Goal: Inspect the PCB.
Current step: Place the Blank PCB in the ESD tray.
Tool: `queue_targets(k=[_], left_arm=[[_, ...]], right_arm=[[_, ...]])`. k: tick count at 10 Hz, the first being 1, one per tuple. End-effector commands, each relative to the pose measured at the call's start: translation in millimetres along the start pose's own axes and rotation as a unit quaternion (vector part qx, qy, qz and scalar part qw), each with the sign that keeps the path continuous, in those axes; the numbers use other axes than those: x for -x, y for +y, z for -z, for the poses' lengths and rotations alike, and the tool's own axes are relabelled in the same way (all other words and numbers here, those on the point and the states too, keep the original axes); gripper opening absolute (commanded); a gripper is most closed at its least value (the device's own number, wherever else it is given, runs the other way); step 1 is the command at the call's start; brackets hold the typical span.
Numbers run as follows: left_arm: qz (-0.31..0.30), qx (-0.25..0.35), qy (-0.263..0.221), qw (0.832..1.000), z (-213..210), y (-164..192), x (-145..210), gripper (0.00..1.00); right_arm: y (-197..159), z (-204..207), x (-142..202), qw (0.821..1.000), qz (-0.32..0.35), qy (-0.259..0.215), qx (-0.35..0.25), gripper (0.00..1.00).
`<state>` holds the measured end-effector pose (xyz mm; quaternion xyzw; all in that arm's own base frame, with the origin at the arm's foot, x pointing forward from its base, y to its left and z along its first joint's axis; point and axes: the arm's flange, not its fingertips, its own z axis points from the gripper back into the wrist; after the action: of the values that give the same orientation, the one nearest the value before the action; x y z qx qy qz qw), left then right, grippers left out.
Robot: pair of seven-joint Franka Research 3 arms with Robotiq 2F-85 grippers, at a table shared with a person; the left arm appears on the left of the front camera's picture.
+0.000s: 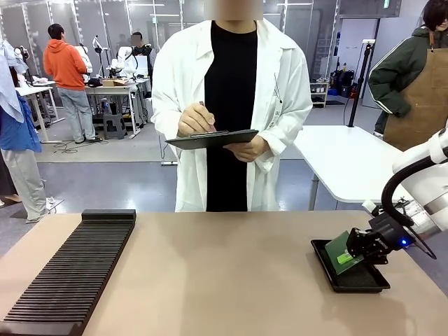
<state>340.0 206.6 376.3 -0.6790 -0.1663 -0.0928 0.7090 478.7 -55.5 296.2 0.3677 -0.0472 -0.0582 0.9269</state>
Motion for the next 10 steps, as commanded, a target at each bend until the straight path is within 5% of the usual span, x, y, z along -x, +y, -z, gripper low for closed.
queue_targets(k=[1, 7, 8, 10], left_arm=[[0.001, -0.005, 0.003, 1.0, -1, -3, 1, 1.0], [0.001, -0.005, 0.003, 1.0, -1, -3, 1, 1.0], [0.001, -0.005, 0.003, 1.0, -1, -3, 1, 1.0], [0.001, -0.005, 0.003, 1.0, -1, -3, 1, 1.0]], right_arm=[[6, 5, -4, 1.0, 0.003, -0.008, 0.008, 0.11], [29, 4, 12, 0.997, -0.022, -0.031, 0.074, 0.91], [35, -2, 15, 0.995, -0.026, -0.041, 0.087, 1.0], [40, -11, 20, 0.993, -0.022, -0.057, 0.103, 1.0]])
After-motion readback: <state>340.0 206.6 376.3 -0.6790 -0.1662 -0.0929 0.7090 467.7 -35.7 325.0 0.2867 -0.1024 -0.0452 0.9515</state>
